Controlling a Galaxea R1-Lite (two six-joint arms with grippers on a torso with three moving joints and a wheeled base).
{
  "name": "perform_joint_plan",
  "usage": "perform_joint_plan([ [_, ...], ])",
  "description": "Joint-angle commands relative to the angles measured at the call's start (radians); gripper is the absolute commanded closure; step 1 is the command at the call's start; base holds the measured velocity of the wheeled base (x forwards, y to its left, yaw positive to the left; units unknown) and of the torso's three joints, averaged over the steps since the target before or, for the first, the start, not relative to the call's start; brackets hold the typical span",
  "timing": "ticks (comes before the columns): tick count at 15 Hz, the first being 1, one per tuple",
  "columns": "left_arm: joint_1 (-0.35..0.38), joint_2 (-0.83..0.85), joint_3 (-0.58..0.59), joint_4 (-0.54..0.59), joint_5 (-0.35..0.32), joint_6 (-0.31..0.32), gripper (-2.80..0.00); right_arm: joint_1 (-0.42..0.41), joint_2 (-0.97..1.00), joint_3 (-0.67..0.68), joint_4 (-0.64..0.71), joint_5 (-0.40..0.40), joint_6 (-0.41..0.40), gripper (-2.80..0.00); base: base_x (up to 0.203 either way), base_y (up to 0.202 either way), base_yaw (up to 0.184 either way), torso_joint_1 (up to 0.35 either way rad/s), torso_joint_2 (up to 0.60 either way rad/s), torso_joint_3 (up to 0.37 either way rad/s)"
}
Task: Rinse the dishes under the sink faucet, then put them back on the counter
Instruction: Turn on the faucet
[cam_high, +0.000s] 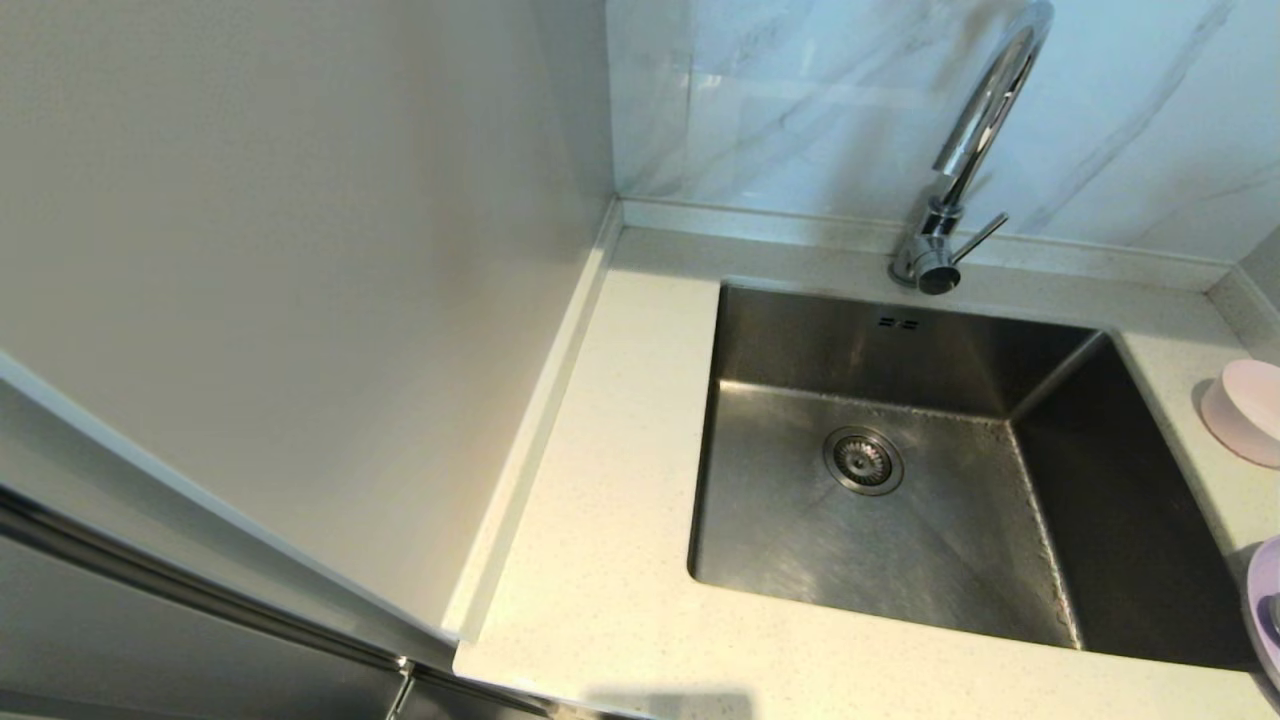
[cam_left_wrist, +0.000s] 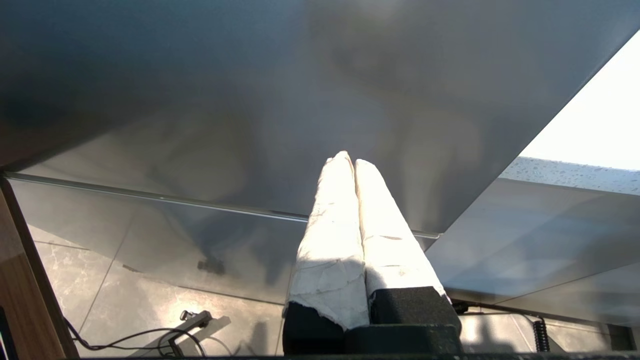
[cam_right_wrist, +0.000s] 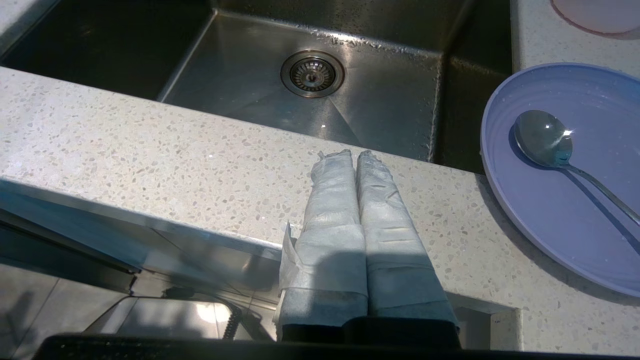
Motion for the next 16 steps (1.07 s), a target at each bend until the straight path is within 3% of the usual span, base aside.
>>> perform_joint_plan([
  [1, 0.000, 0.000, 0.000, 0.000, 0.000, 0.000, 0.00, 0.000, 0.002, 0.008, 0.000, -0.001, 0.000, 0.00, 0.000, 0.000, 0.000, 0.000, 0.00, 0.000],
  [16, 0.000, 0.000, 0.000, 0.000, -0.001, 0.000, 0.00, 0.000, 0.002, 0.008, 0.000, 0.000, 0.000, 0.00, 0.000, 0.000, 0.000, 0.000, 0.00, 0.000],
])
